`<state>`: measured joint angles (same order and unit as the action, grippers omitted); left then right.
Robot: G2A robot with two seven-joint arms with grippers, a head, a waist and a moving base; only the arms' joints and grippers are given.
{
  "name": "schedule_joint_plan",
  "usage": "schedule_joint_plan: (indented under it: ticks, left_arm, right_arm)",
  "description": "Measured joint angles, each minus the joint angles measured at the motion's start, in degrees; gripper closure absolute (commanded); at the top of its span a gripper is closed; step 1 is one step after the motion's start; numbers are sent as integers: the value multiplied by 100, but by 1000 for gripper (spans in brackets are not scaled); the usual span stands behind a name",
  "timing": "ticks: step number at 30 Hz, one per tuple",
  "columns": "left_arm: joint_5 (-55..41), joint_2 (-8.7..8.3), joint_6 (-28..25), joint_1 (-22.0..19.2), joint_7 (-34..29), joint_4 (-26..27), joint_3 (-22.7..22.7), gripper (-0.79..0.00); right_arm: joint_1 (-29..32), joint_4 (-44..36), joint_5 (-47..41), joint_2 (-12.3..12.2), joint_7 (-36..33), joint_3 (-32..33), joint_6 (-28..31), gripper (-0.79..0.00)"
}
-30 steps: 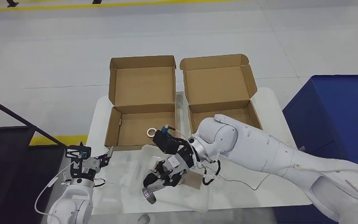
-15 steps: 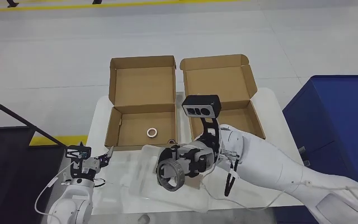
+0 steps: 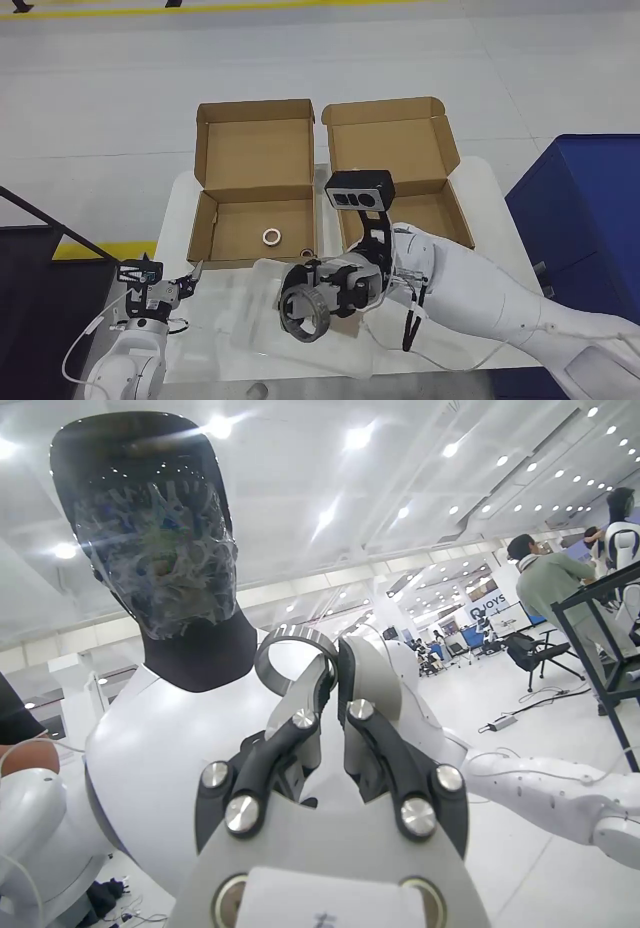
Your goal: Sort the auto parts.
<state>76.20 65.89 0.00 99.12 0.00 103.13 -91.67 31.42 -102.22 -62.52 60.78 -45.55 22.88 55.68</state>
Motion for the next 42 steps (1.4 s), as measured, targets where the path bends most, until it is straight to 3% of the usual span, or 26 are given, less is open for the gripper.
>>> schedule_joint_plan:
  ticks: [3,8,17,20,23,26,31,37,42]
  left_arm:
    - [0,0,0,0,0,0,0,-785]
    - [0,0,0,0,0,0,0,-785]
    - [0,0,0,0,0,0,0,-785]
    - [0,0,0,0,0,0,0,-785]
    - [0,0,0,0,0,0,0,-785]
    - [0,0,0,0,0,0,0,-785]
    - [0,0,0,0,0,0,0,-785]
    - [0,0,0,0,0,0,0,-785]
    - [0,0,0,0,0,0,0,-785]
  right_arm:
    - [279,-413,-973,57,-190,-104,-846,0]
    - [603,-421,-2712,187,-1476,-122,-2573,0]
    - [1214,-415,-3974,425,-2007,-58,-4489,0]
    - [1371,-408,-4130,479,-2050,79,-4786,0]
    - [1461,-314,-3729,534,-1980,365,-4403,0]
    - [1472,-168,-2949,614,-1667,720,-3186,0]
    - [1351,151,-524,674,-699,1270,-1498,0]
    - [1551,-183,2233,664,686,1915,-1160,0]
    - [1713,-458,3581,648,967,2261,-1161,0]
